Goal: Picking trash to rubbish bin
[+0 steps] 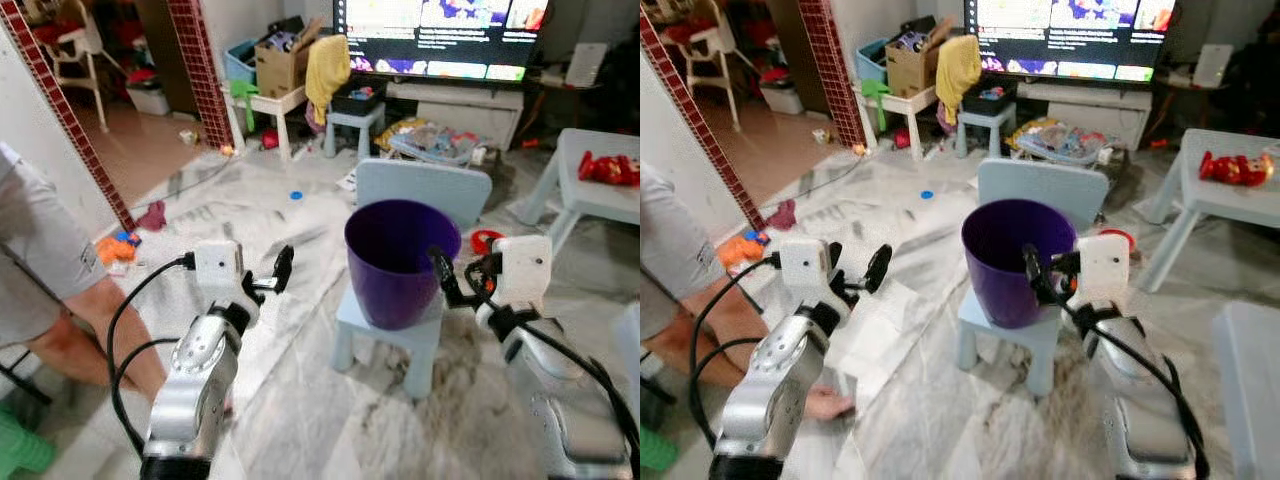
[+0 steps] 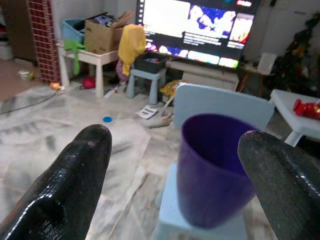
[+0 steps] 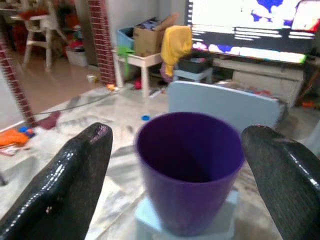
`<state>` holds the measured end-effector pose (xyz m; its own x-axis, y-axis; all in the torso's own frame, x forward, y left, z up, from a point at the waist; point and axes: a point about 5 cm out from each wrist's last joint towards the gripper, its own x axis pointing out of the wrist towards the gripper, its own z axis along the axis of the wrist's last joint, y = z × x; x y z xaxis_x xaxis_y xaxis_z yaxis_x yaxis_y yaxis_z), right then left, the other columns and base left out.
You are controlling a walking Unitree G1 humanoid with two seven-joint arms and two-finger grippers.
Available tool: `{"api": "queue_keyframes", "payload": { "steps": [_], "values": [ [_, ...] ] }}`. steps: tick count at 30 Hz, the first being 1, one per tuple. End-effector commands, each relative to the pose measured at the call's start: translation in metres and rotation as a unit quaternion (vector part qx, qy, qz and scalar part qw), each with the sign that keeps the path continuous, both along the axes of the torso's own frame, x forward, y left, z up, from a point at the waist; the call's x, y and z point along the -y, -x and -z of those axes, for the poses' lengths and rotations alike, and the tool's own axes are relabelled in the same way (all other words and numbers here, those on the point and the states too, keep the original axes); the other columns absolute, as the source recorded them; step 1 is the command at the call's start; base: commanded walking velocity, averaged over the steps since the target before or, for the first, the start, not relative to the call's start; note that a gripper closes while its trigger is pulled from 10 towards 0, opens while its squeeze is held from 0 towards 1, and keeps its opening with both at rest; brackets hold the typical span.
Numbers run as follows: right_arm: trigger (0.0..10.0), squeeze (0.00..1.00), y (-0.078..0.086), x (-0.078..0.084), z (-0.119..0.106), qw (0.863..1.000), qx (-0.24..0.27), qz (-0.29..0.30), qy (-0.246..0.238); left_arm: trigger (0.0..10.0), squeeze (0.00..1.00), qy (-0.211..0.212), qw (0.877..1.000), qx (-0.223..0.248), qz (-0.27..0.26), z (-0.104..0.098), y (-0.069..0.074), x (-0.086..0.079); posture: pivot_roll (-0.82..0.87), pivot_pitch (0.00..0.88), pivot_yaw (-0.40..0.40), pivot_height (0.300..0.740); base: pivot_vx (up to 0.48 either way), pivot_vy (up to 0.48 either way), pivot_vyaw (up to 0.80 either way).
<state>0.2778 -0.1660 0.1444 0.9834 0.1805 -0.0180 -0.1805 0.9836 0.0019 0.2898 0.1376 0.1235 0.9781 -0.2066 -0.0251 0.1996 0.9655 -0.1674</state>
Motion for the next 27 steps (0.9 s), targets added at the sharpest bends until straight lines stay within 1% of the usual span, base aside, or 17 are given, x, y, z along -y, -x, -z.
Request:
{"api": "queue_keyframes", "payload": {
  "steps": [1, 19, 21, 27],
  "values": [
    [10.0, 0.00, -0.0012, 0.0021, -0.0026, 1.000, 0.005, 0.002, 0.002, 10.0, 0.00, 0.000, 1.000, 0.000, -0.003, -0.0009, -0.0010, -0.0007, -0.04, 0.000, 0.039, 0.740, -0.274, 0.000, 0.00],
    [10.0, 0.00, -0.0015, 0.0027, -0.0018, 1.000, 0.003, 0.002, -0.002, 10.0, 0.00, -0.001, 1.000, 0.000, -0.001, -0.0003, -0.0009, 0.0001, -0.04, 0.000, 0.039, 0.740, -0.269, 0.000, 0.00],
    [10.0, 0.00, -0.0019, 0.0029, -0.0014, 1.000, 0.001, 0.002, -0.001, 10.0, 0.00, -0.003, 1.000, -0.001, -0.002, -0.0001, -0.0011, -0.0002, -0.04, 0.000, 0.038, 0.740, 0.000, 0.000, 0.00],
    [10.0, 0.00, -0.0030, 0.0026, -0.0006, 1.000, -0.004, 0.002, 0.001, 10.0, 0.00, 0.002, 1.000, 0.005, -0.005, -0.0012, -0.0017, -0.0019, -0.04, 0.000, 0.037, 0.740, 0.000, 0.000, -0.77]
  ]
}}
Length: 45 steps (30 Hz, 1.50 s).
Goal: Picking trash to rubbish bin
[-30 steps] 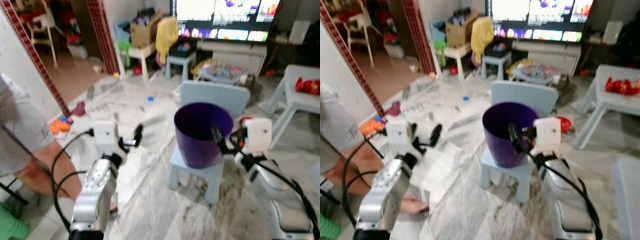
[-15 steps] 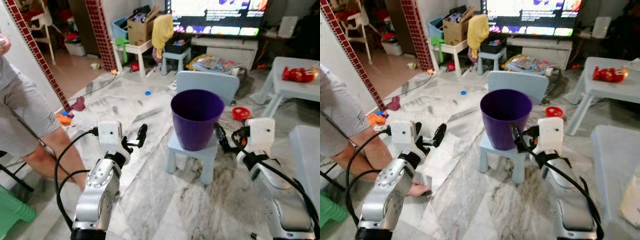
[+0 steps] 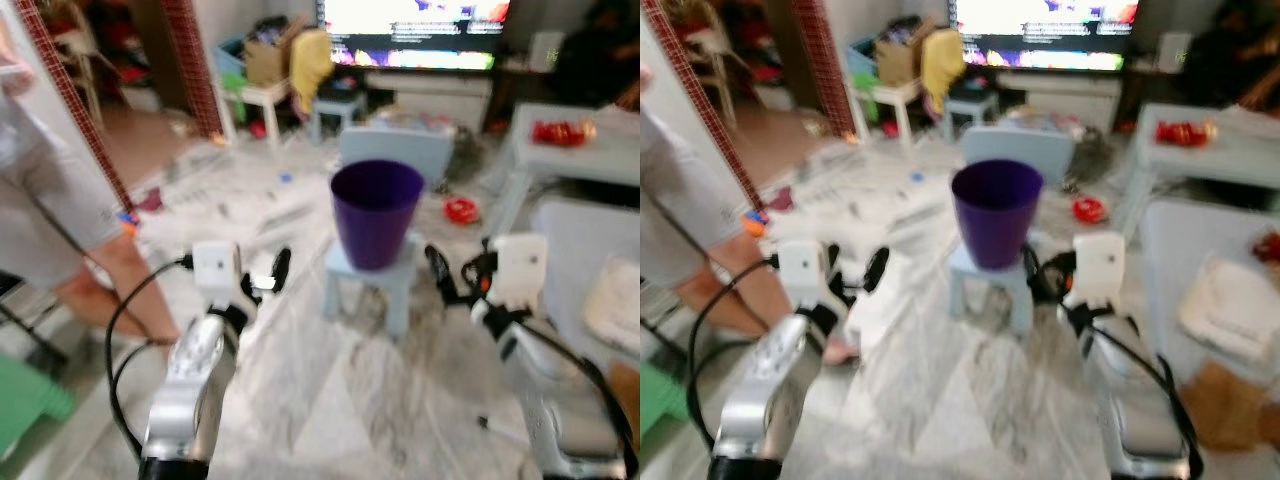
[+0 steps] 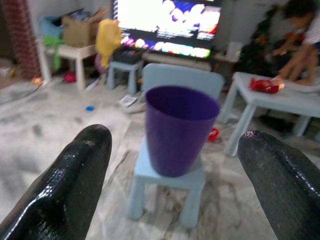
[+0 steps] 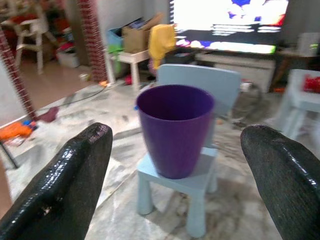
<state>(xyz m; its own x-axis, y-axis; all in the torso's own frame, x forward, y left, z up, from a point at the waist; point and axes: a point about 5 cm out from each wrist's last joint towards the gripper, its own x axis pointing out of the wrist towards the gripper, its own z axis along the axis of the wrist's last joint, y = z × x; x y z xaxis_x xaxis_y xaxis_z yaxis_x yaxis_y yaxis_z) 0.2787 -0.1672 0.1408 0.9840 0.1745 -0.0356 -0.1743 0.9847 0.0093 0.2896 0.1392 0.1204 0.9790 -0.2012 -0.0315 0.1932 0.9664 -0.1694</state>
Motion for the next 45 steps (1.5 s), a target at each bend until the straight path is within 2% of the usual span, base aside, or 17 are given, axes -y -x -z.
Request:
{"api": "queue_keyframes", "payload": {
  "steps": [1, 31, 45],
  "values": [
    [10.0, 0.00, -0.0021, 0.0015, -0.0043, 1.000, 0.006, -0.001, 0.003, 10.0, 0.00, 0.002, 1.000, 0.009, -0.002, -0.0042, -0.0019, -0.0003, -0.04, 0.000, 0.037, 0.740, 0.000, 0.000, -0.78],
    [10.0, 0.00, -0.0015, -0.0008, -0.0037, 1.000, 0.005, -0.004, 0.003, 10.0, 0.00, 0.007, 1.000, 0.009, -0.005, -0.0044, -0.0017, -0.0010, -0.04, 0.000, 0.039, 0.740, 0.000, 0.000, -0.78],
    [10.0, 0.00, -0.0013, -0.0012, -0.0050, 1.000, 0.012, -0.005, 0.002, 10.0, 0.00, 0.007, 1.000, 0.008, -0.004, -0.0044, -0.0022, -0.0007, -0.04, 0.000, 0.041, 0.740, 0.000, 0.123, 0.00]
  ]
}}
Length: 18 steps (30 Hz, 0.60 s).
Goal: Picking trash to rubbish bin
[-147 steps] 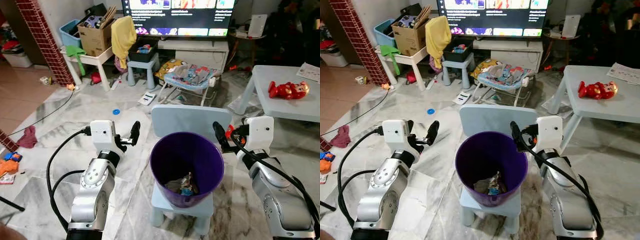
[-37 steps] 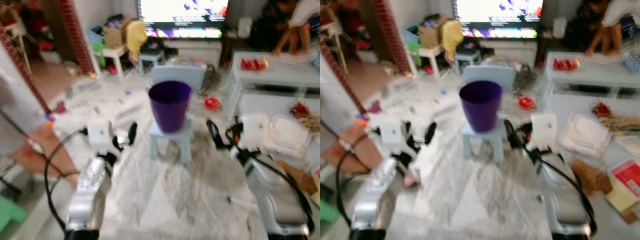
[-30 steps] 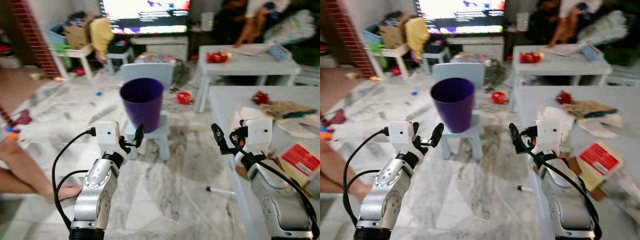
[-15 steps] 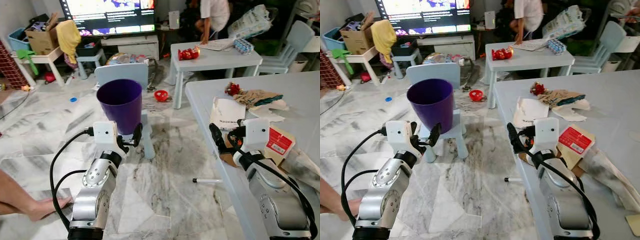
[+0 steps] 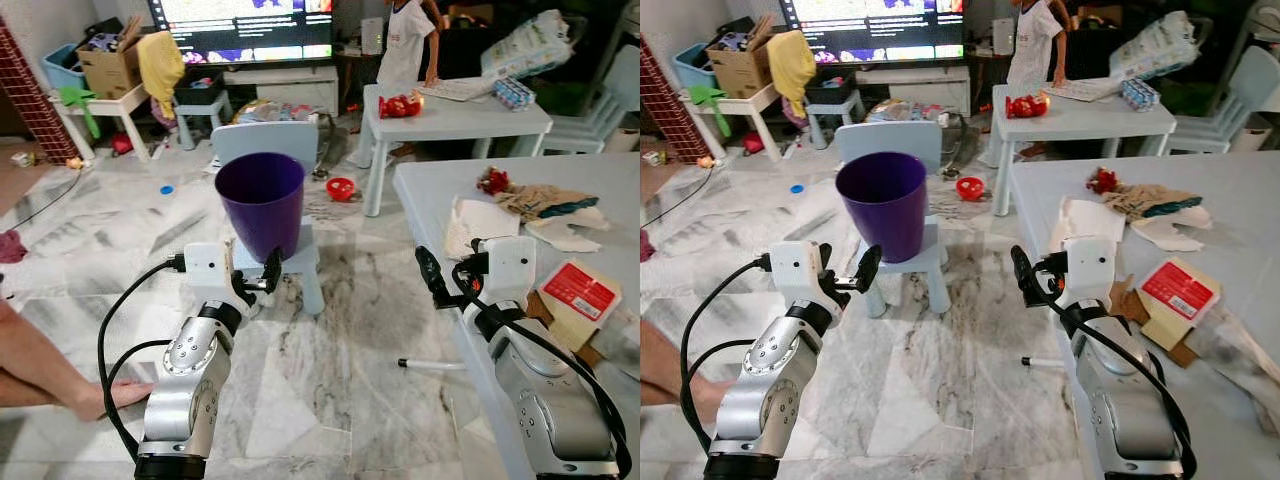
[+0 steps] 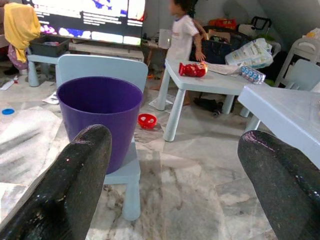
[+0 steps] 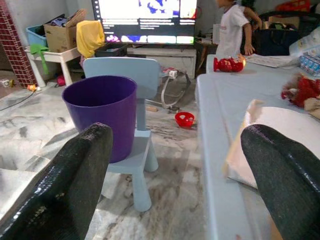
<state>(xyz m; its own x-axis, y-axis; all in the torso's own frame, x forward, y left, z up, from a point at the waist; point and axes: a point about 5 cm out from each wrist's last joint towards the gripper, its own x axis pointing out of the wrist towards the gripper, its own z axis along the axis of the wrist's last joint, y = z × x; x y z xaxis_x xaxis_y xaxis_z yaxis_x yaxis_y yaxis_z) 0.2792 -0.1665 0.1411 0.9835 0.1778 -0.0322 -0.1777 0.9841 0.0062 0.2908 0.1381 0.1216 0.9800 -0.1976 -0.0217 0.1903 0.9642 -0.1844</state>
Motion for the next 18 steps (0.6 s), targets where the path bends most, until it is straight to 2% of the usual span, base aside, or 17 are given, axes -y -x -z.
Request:
{"api": "queue_keyframes", "payload": {
  "steps": [1, 18],
  "values": [
    [10.0, 0.00, -0.0008, -0.0005, -0.0046, 1.000, 0.010, -0.003, 0.001, 10.0, 0.00, -0.002, 1.000, 0.004, -0.002, -0.0032, -0.0010, -0.0017, -0.04, 0.000, 0.041, 0.740, 0.000, 0.244, 0.00],
    [10.0, 0.00, -0.0010, -0.0008, -0.0047, 1.000, 0.011, -0.003, 0.001, 10.0, 0.00, -0.004, 1.000, 0.003, 0.000, -0.0026, -0.0011, -0.0015, -0.04, 0.000, 0.043, 0.740, 0.000, 0.258, 0.00]
  ]
}}
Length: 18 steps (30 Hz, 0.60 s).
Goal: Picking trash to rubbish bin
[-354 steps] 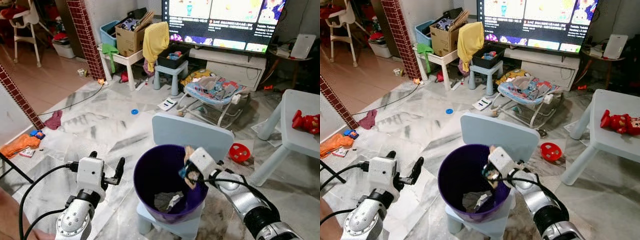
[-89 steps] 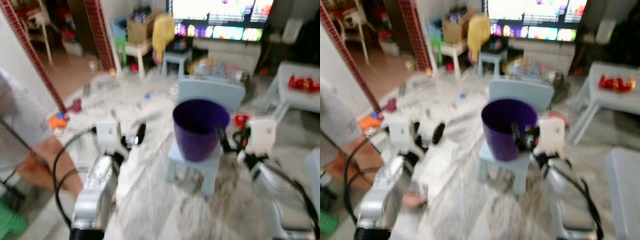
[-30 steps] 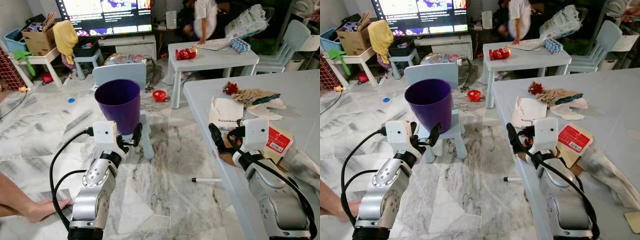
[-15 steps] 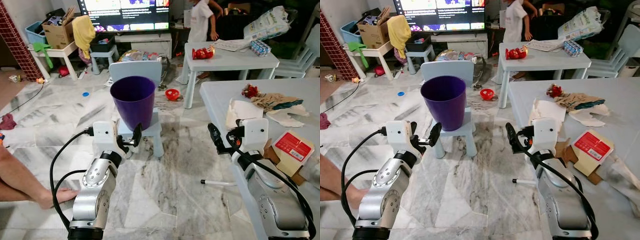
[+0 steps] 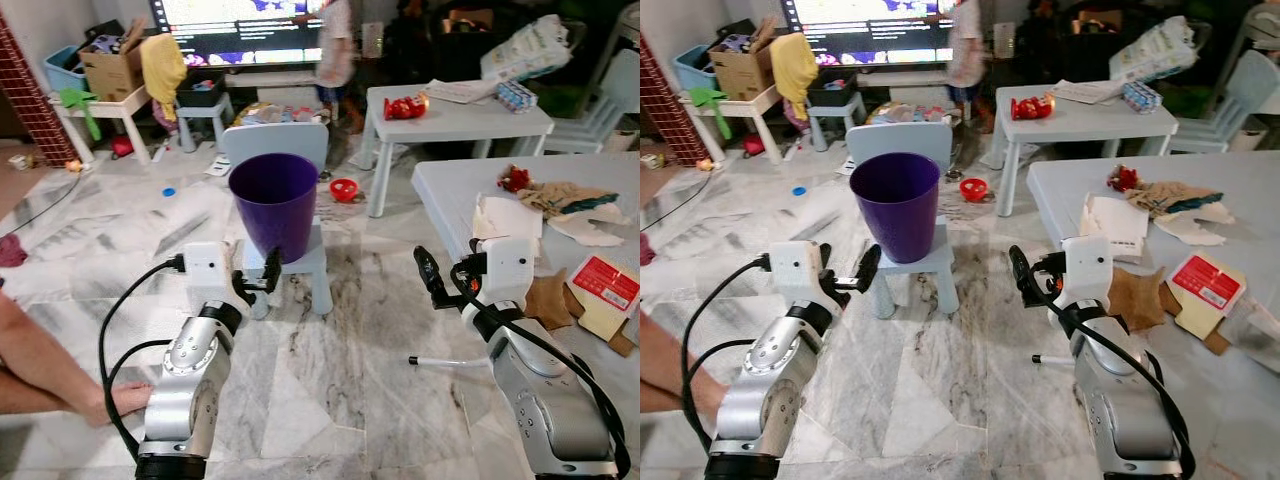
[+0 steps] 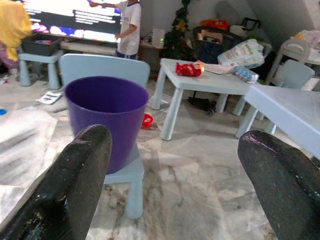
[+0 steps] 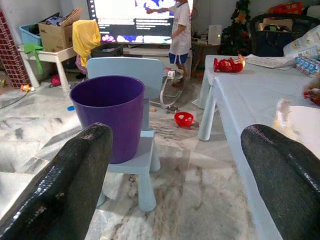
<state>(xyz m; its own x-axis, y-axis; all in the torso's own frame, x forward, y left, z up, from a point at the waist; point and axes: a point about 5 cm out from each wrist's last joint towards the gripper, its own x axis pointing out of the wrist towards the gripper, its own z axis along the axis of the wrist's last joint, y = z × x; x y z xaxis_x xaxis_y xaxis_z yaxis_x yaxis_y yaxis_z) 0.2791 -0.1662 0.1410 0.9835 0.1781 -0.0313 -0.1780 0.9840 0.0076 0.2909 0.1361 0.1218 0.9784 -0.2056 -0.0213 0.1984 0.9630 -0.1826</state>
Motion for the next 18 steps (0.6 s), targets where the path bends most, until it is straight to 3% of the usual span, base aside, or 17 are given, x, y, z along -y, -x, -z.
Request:
{"api": "queue_keyframes", "payload": {
  "steps": [1, 18],
  "values": [
    [10.0, 0.00, -0.0011, -0.0003, -0.0048, 1.000, 0.011, -0.003, 0.002, 10.0, 0.00, -0.003, 1.000, 0.003, -0.005, -0.0024, -0.0010, -0.0035, -0.04, 0.000, 0.042, 0.740, 0.000, 0.266, 0.00],
    [10.0, 0.00, -0.0013, -0.0001, -0.0044, 1.000, 0.011, -0.004, 0.003, 10.0, 0.00, -0.006, 1.000, 0.002, -0.004, -0.0021, -0.0016, -0.0033, -0.04, 0.000, 0.042, 0.740, 0.000, 0.291, 0.00]
  ]
}}
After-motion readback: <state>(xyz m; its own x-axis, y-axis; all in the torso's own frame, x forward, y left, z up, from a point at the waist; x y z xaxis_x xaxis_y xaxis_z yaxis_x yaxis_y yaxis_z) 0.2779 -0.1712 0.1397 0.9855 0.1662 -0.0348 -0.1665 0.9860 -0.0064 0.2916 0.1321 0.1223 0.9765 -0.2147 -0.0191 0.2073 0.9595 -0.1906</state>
